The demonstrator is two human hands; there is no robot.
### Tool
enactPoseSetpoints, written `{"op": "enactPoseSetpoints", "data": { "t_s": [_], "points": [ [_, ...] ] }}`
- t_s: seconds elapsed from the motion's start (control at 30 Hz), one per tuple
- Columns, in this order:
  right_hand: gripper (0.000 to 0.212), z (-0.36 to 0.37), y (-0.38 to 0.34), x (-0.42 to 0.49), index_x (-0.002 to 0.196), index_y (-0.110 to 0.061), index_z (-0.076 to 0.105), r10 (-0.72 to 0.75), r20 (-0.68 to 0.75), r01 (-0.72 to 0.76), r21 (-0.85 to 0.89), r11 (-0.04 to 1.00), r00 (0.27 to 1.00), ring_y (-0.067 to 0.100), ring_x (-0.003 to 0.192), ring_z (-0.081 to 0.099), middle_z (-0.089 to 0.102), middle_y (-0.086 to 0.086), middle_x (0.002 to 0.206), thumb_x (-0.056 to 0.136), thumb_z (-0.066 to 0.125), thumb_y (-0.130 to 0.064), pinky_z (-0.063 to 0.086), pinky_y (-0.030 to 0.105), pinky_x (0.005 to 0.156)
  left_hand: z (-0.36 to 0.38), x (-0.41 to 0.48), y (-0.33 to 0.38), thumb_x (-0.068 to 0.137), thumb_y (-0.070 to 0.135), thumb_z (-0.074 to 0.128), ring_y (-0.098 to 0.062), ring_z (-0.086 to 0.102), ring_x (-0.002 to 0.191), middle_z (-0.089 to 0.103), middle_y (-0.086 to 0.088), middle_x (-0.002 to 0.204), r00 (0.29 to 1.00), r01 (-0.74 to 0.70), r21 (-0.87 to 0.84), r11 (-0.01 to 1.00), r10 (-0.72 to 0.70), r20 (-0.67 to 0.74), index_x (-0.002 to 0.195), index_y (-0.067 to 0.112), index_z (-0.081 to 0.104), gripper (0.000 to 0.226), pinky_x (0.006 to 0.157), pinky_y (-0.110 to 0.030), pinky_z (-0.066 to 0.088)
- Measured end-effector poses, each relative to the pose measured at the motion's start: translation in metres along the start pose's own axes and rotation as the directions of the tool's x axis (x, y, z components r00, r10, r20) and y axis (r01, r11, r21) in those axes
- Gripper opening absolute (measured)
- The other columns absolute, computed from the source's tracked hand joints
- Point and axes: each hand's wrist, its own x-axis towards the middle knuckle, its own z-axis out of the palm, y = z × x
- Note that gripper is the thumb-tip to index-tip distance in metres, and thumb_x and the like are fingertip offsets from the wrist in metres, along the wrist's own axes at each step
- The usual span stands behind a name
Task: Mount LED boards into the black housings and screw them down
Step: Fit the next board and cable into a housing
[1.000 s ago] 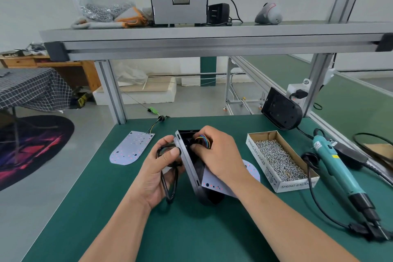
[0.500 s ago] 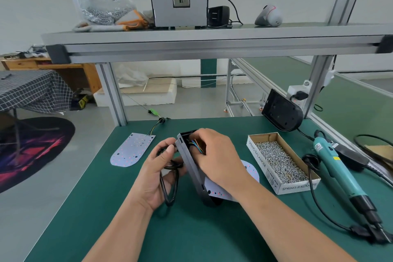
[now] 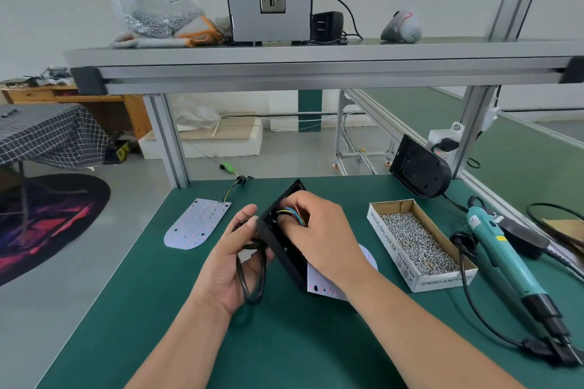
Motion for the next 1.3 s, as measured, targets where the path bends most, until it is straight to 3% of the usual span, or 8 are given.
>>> {"op": "enactPoseSetpoints", "data": {
  "t_s": [0.13,0.3,0.47,0.57,0.9,1.0,1.1,1.3],
  "points": [
    [0.017,0.004,0.001,0.0,0.102,-0.028,0.075,0.019,-0.033,-0.016,0.088,0.996,0.999,0.0,0.092,0.069,0.075,-0.021,0.093,0.094,0.071,-0.014,0.05,0.014,0.078,0.005,0.001,-0.003,0.079,0.008,0.074,-0.023,0.076,0.092,0.075,-0.015,0.111,1.0,0.02,-0.075,0.997,-0.022,-0.023,0.128,0.004,0.068,0.049,0.084,-0.033,0.065],
    [0.018,0.003,0.002,0.001,0.098,-0.033,0.07,0.021,-0.051,-0.018,0.062,0.998,0.998,-0.002,0.091,0.068,0.072,-0.025,0.092,0.092,0.074,-0.016,0.046,0.009,0.076,0.012,0.0,-0.01,0.076,0.01,0.08,-0.03,0.076,0.098,0.075,-0.021,0.11,0.999,0.018,0.019,1.0,-0.019,0.05,0.103,0.003,0.08,0.027,0.098,-0.043,0.061],
    [0.015,0.005,0.001,0.001,0.093,-0.027,0.072,0.025,-0.062,-0.021,0.058,0.998,0.998,0.011,0.081,0.068,0.074,-0.01,0.084,0.089,0.074,-0.013,0.053,0.027,0.074,0.015,-0.003,-0.012,0.083,0.017,0.075,-0.023,0.076,0.084,0.077,-0.014,0.097,0.999,0.002,0.065,0.998,-0.004,0.032,0.099,0.008,0.083,0.02,0.08,-0.036,0.066],
    [0.012,0.003,0.001,0.002,0.089,-0.022,0.074,0.015,-0.063,-0.012,0.041,0.999,0.998,0.016,0.08,0.068,0.074,-0.007,0.082,0.087,0.07,-0.011,0.054,0.036,0.076,0.015,-0.004,-0.016,0.096,0.023,0.068,-0.027,0.077,0.089,0.076,-0.018,0.099,0.998,0.051,-0.018,0.999,-0.052,-0.027,0.099,0.002,0.082,0.025,0.082,-0.039,0.064],
    [0.011,0.003,0.0,0.001,0.09,-0.021,0.074,-0.072,0.087,0.082,-0.115,0.99,0.994,0.013,0.084,0.064,0.07,-0.005,0.084,0.092,0.064,-0.017,0.052,0.035,0.077,0.008,0.001,-0.011,0.097,0.016,0.068,-0.026,0.078,0.098,0.076,-0.022,0.11,0.999,-0.019,0.001,1.0,0.019,-0.03,0.104,0.002,0.081,0.02,0.082,-0.032,0.063],
    [0.009,-0.001,0.004,0.002,0.095,-0.027,0.072,-0.04,0.022,0.041,-0.064,0.997,0.999,0.004,0.084,0.066,0.072,-0.016,0.086,0.092,0.069,-0.019,0.05,0.019,0.071,0.014,0.0,-0.011,0.092,0.016,0.072,-0.026,0.077,0.097,0.076,-0.021,0.108,0.999,-0.032,0.016,0.999,0.033,-0.024,0.105,0.0,0.079,0.022,0.084,-0.032,0.063],
    [0.01,0.0,0.009,0.004,0.09,-0.03,0.069,0.052,-0.016,-0.051,0.056,0.997,0.999,0.0,0.072,0.064,0.071,-0.017,0.079,0.09,0.077,-0.023,0.044,0.011,0.063,0.016,0.0,-0.01,0.095,0.014,0.07,-0.031,0.073,0.104,0.069,-0.031,0.121,0.999,-0.044,0.026,0.999,0.045,-0.028,0.126,-0.01,0.064,0.04,0.092,-0.036,0.063],
    [0.017,0.001,0.013,0.006,0.086,-0.015,0.073,0.036,0.168,-0.068,0.188,0.98,0.985,0.009,0.065,0.049,0.066,0.012,0.074,0.09,0.07,-0.032,0.042,0.032,0.062,0.014,0.001,-0.013,0.09,0.015,0.072,-0.027,0.072,0.096,0.068,-0.027,0.114,0.995,-0.087,0.058,0.995,0.089,-0.04,0.127,-0.009,0.064,0.044,0.091,-0.035,0.063]
  ]
}}
